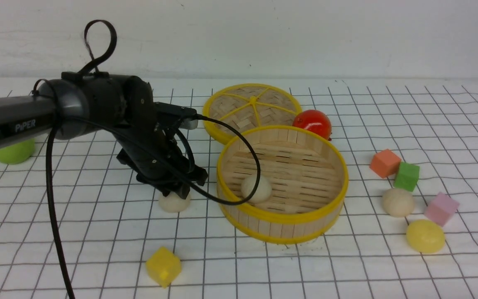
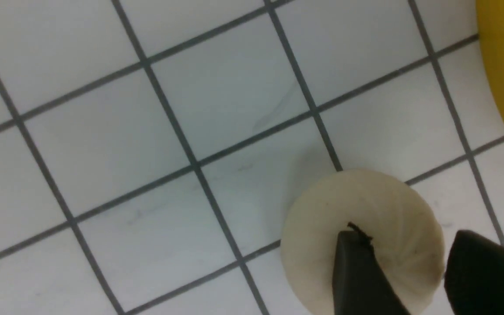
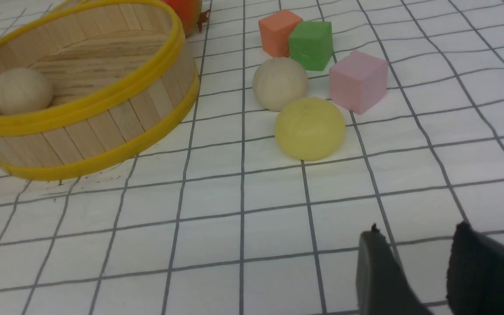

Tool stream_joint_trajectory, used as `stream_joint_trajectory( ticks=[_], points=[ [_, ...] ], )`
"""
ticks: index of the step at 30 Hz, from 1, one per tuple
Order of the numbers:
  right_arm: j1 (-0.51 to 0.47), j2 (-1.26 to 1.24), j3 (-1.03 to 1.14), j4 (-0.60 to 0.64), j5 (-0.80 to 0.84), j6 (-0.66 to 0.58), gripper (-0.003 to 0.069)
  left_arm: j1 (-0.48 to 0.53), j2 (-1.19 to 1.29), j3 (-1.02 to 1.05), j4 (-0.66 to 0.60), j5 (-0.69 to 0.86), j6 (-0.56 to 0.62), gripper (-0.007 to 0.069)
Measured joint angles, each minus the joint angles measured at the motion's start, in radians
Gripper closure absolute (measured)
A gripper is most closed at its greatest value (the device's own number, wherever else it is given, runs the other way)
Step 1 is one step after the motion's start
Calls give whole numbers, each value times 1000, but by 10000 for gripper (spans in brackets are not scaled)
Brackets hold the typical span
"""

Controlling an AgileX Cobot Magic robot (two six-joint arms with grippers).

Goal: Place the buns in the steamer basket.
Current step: Use the left arm to grab a steamed stuffed bun, then use the left arm to put the steamed stuffed bun into the steamer

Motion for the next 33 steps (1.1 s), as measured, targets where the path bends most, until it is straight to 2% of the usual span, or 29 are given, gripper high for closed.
stream_joint_trajectory(
  ticks=[2,7,9,11,18,22,27,29,33],
  points=[
    [0,0,0,0,0,0,419,0,3,0,0,0,0,351],
    [0,0,0,0,0,0,419,0,5,0,0,-2,-5,478],
    [0,0,0,0,0,0,419,0,5,0,2,-2,-17,615],
    [0,0,0,0,0,0,419,0,5,0,12,-5,-18,636],
    [0,0,0,0,0,0,419,0,-57,-4,30,29,-23,637],
    [0,0,0,0,0,0,419,0,-158,-28,-33,39,-6,637],
    [0,0,0,0,0,0,419,-18,-195,-62,-236,12,148,637],
    [0,0,0,0,0,0,419,-54,-172,-62,-324,-32,252,637],
    [0,0,0,0,0,0,419,-119,-87,-81,-360,-144,327,637]
  ],
)
